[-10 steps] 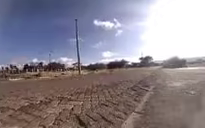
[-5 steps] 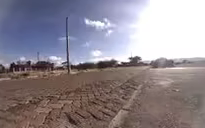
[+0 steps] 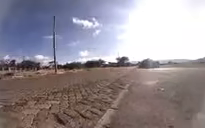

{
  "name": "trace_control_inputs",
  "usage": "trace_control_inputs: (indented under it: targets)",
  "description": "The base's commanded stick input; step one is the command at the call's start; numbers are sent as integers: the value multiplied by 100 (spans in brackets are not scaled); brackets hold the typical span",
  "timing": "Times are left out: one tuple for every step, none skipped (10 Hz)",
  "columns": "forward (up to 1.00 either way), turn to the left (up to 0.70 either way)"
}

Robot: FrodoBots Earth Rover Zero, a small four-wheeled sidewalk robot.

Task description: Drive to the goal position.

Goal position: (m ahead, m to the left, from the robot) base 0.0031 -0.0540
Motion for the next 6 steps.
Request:
trace_control_inputs:
  targets:
    - [0,-45]
    - [0,-45]
    - [0,-45]
    - [0,-45]
    - [0,-45]
    - [0,-45]
